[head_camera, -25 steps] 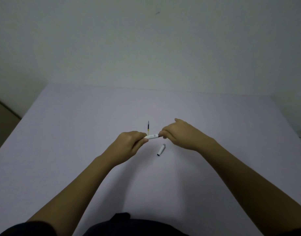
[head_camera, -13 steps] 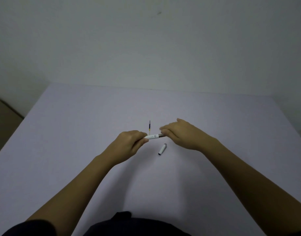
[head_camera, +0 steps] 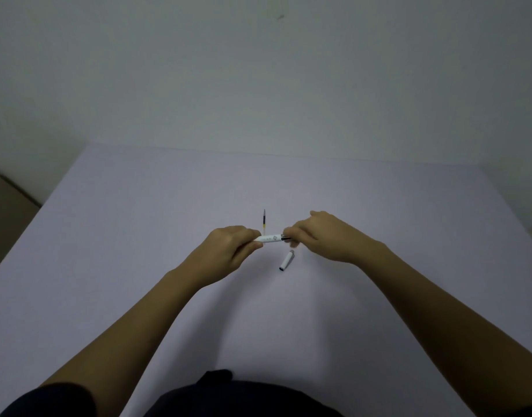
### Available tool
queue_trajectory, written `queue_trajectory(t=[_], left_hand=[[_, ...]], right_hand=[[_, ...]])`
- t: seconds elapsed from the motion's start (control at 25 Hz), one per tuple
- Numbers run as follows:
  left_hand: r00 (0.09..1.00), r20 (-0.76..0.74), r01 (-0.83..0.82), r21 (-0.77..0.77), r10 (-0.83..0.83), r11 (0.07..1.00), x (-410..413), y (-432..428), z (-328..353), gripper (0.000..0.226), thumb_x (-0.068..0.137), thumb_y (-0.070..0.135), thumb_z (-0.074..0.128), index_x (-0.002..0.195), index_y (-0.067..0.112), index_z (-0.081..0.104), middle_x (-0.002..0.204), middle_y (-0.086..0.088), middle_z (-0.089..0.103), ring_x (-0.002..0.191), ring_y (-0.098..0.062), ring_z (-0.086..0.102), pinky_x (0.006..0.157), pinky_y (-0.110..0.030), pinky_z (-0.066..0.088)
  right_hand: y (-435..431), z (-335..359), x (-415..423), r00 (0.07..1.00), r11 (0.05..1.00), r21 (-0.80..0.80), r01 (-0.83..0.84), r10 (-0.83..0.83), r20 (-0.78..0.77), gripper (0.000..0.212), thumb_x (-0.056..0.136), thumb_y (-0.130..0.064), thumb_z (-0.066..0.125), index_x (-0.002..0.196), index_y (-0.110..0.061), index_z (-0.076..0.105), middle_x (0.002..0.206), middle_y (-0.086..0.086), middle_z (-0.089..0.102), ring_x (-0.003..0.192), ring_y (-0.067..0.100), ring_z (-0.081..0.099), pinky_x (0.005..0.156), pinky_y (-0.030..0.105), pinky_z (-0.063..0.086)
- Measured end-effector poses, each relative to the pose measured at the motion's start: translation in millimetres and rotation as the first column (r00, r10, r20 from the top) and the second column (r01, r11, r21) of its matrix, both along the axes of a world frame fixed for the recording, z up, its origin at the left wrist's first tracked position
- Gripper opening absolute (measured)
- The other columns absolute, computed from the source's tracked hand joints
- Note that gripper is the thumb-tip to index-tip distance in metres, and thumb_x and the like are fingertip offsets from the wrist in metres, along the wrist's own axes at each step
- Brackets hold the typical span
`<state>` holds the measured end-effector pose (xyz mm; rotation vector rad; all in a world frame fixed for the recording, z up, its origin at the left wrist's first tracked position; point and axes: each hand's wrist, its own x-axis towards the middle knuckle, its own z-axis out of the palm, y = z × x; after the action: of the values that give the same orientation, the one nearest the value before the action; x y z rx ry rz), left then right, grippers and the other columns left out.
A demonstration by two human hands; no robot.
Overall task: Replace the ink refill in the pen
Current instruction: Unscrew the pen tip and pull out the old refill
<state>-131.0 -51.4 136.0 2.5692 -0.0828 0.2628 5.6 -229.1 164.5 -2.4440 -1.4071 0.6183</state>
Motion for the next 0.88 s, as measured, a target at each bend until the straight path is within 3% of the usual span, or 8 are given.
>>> queue_trajectory(t=[0.12,0.24,0.32,0.44,0.6,0.72,0.8,0.88], left_hand=[[1.0,-0.016,0.011,-0.008,-0.011,1.0,-3.1,-2.5,-3.5,0.019,0.092,0.022,0.053,0.099,0.008,0.064,0.069,-0.005,0.058,0.059,-0.014,0.043,0.058,-0.021,0.031],[1.0,-0.007,0.001,-0.031,-0.001,1.0,-2.6,-4.7,-2.1,0.018,0.092,0.021,0.053,0.097,0.009,0.065,0.067,-0.003,0.057,0.058,-0.013,0.043,0.054,-0.012,0.028],[1.0,0.003,-0.002,-0.027,0.002,1.0,-1.1,-5.1,-0.3,0.017,0.092,0.022,0.053,0.097,0.01,0.065,0.067,0.004,0.052,0.058,-0.012,0.041,0.055,-0.009,0.026],[1.0,0.0,-0.009,-0.027,0.009,1.0,-0.4,-4.0,-1.1,0.018,0.092,0.022,0.053,0.098,0.01,0.065,0.068,0.006,0.05,0.058,-0.012,0.041,0.055,-0.009,0.026],[1.0,-0.007,-0.006,-0.052,0.005,0.999,-2.0,-7.2,-3.5,0.017,0.093,0.022,0.053,0.097,0.01,0.065,0.067,0.003,0.052,0.058,-0.012,0.043,0.055,-0.01,0.029],[1.0,-0.007,-0.021,-0.094,0.021,0.995,-1.5,-9.4,-3.5,0.017,0.093,0.022,0.052,0.093,0.01,0.064,0.065,-0.003,0.056,0.059,-0.013,0.044,0.056,-0.012,0.033],[1.0,-0.001,-0.028,-0.102,0.028,0.994,-1.7,-8.6,-3.2,0.016,0.093,0.023,0.051,0.093,0.012,0.064,0.065,-0.001,0.055,0.059,-0.012,0.044,0.057,-0.012,0.033],[1.0,-0.002,-0.03,-0.099,0.03,0.995,-2.3,-7.1,-2.8,0.016,0.093,0.024,0.051,0.093,0.013,0.063,0.065,0.003,0.052,0.058,-0.011,0.043,0.056,-0.012,0.033]], right_hand=[[0.8,-0.6,-1.6,0.999,0.996,0.089,0.006,-0.003,-0.039,0.015,0.087,-0.038,0.059,0.083,-0.026,0.067,0.081,-0.009,0.07,0.078,0.014,0.059,0.098,0.039,0.042],[-0.8,1.1,-2.3,0.999,0.973,0.23,0.027,-0.019,-0.036,0.018,0.075,-0.036,0.072,0.081,-0.028,0.058,0.082,-0.015,0.058,0.078,0.002,0.052,0.073,0.027,0.043],[0.3,2.1,-2.1,0.998,0.98,0.19,0.064,-0.058,-0.038,0.026,0.079,-0.05,0.062,0.091,-0.027,0.059,0.088,-0.011,0.058,0.078,0.003,0.053,0.072,0.025,0.045],[-0.2,6.7,1.4,0.987,0.994,0.041,0.106,-0.1,-0.125,0.037,0.091,-0.048,0.042,0.077,-0.023,0.066,0.068,-0.013,0.065,0.063,0.0,0.06,0.069,0.022,0.046],[-4.3,13.1,5.7,0.99,0.993,0.104,0.05,-0.035,-0.139,0.013,0.082,-0.034,0.067,0.08,-0.022,0.069,0.068,-0.014,0.066,0.067,0.002,0.062,0.065,0.019,0.047],[-6.8,15.8,4.9,0.99,0.976,0.214,0.047,-0.017,-0.139,0.02,0.074,-0.035,0.074,0.087,-0.023,0.063,0.083,-0.01,0.065,0.079,0.002,0.06,0.072,0.017,0.046],[-6.3,15.6,4.1,0.985,0.983,0.148,0.113,-0.091,-0.148,0.03,0.082,-0.05,0.059,0.097,-0.024,0.064,0.087,-0.009,0.067,0.084,0.005,0.062,0.075,0.021,0.047],[-6.6,14.8,5.1,0.97,0.985,0.046,0.168,-0.157,-0.183,0.039,0.09,-0.052,0.042,0.091,-0.023,0.068,0.076,-0.012,0.069,0.078,0.004,0.065,0.074,0.022,0.048]])
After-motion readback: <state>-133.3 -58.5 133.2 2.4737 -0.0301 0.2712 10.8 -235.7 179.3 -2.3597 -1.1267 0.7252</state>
